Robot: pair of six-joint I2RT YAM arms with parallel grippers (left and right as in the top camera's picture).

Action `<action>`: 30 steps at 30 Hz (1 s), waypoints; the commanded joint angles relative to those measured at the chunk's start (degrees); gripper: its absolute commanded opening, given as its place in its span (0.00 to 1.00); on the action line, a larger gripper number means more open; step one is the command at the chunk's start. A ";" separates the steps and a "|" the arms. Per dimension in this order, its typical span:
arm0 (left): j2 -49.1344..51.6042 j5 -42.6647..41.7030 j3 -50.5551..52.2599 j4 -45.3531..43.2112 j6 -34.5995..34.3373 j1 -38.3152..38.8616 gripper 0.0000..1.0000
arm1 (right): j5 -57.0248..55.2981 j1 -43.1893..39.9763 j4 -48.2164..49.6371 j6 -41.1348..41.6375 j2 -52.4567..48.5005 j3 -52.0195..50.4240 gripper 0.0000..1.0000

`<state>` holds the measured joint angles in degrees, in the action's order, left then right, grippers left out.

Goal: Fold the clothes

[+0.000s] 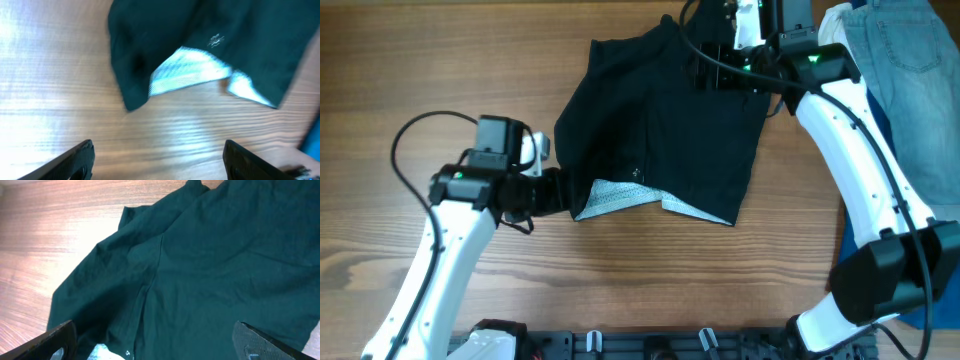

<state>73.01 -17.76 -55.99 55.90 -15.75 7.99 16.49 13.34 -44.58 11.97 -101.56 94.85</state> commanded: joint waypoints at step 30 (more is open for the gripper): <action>27.54 21.46 2.67 -24.35 -7.45 3.63 0.24 | -5.03 1.14 -10.36 10.71 -3.98 -30.53 0.77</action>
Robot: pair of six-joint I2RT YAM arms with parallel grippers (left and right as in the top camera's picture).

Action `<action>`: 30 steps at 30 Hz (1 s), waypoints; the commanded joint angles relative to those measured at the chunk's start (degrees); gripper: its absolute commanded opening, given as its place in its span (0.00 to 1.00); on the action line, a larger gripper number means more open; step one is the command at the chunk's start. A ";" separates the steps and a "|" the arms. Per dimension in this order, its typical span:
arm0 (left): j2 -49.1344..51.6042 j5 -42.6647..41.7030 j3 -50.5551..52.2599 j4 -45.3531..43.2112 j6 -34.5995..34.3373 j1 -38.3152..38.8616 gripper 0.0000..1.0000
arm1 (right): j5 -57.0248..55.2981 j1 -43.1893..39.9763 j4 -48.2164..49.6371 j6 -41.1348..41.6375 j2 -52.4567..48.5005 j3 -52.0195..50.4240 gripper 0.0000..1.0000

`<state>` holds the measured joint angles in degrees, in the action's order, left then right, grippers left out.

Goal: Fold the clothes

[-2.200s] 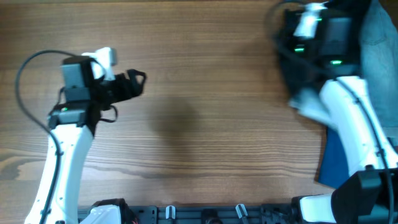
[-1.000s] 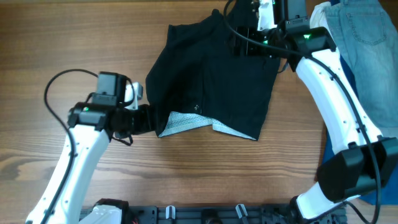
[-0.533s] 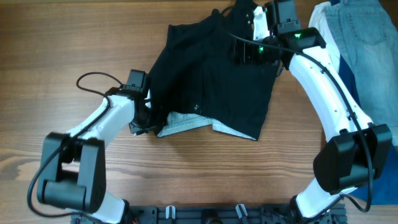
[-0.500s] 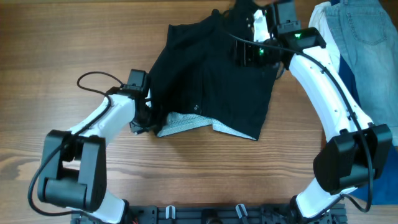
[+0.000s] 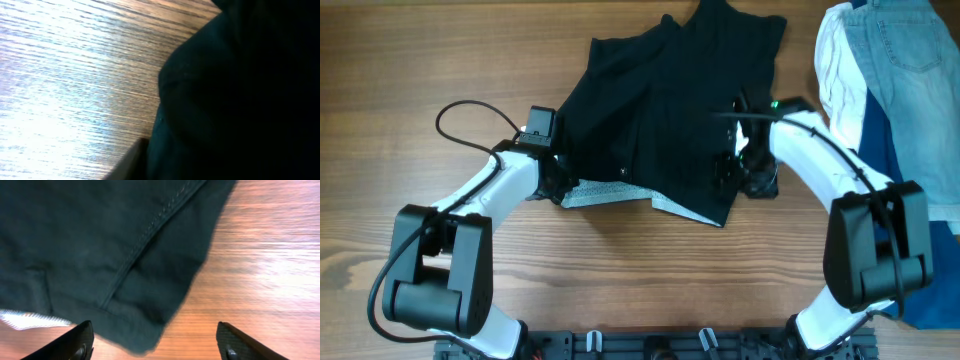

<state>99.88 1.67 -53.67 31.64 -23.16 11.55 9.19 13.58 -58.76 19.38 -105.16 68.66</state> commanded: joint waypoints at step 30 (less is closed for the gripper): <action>-25.62 -3.17 -31.32 25.27 3.21 -9.90 0.08 | 13.22 -19.15 -5.75 -11.98 18.18 27.41 0.04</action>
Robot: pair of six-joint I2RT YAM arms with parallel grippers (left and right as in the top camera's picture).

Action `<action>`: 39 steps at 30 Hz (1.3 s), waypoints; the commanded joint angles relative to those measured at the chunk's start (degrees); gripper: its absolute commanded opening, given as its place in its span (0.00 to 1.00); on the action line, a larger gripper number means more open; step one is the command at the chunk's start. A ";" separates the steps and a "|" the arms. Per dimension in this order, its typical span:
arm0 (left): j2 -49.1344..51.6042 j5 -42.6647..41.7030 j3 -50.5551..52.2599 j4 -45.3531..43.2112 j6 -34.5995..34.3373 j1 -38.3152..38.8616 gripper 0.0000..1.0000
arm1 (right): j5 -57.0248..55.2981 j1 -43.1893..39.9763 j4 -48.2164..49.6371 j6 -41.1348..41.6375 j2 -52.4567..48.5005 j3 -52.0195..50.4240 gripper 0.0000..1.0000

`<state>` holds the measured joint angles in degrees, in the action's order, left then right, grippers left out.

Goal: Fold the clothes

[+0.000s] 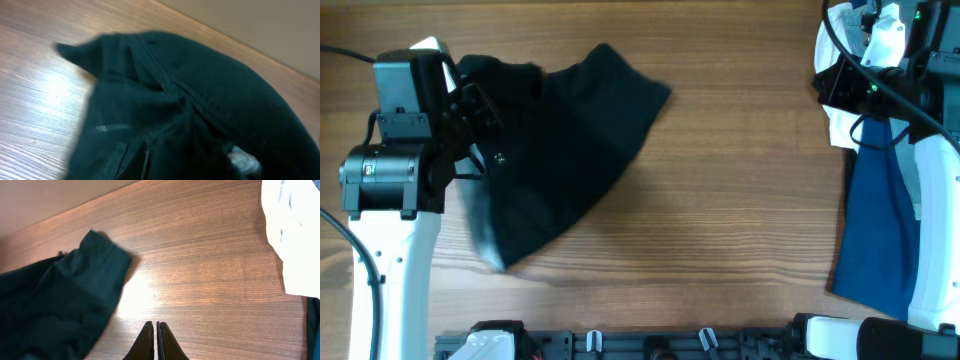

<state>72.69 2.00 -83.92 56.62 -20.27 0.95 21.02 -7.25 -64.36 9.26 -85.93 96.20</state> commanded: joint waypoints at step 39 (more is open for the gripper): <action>27.93 19.61 -7.17 13.84 -7.67 10.27 0.07 | 0.33 4.92 9.60 -6.45 -19.98 -1.09 0.17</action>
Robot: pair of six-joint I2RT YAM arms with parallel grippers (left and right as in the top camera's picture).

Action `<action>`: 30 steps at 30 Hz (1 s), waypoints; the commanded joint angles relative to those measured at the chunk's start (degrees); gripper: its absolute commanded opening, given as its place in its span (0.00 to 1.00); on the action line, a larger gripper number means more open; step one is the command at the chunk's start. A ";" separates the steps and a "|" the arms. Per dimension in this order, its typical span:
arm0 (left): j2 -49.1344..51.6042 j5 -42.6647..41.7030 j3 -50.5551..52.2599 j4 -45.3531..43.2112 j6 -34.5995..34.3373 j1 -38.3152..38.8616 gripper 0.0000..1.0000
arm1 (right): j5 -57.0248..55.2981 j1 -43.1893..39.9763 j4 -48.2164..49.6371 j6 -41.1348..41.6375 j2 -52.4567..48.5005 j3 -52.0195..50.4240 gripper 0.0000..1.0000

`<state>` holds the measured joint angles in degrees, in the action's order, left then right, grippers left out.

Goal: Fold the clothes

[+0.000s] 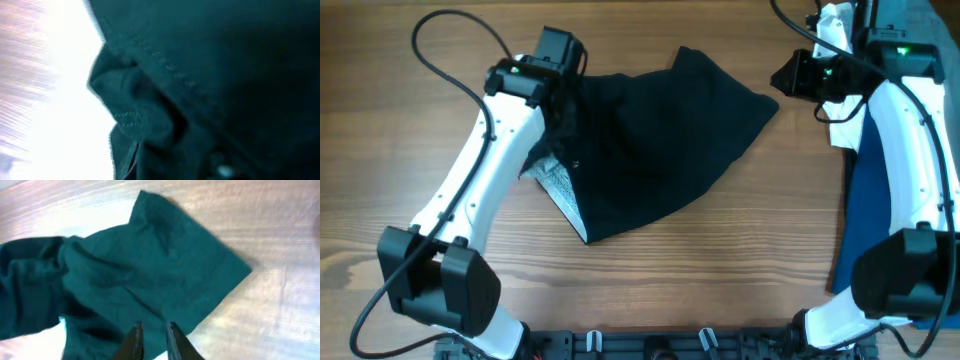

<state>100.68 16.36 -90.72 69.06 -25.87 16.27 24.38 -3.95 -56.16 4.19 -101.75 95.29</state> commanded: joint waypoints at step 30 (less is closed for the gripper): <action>-0.07 -28.98 -0.44 7.91 18.12 -20.39 0.09 | -9.73 2.12 2.91 -3.80 -9.38 -0.17 0.62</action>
<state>100.68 -10.09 -90.72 77.03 -7.79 -3.90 13.13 -1.69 -53.28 1.17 -110.04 95.04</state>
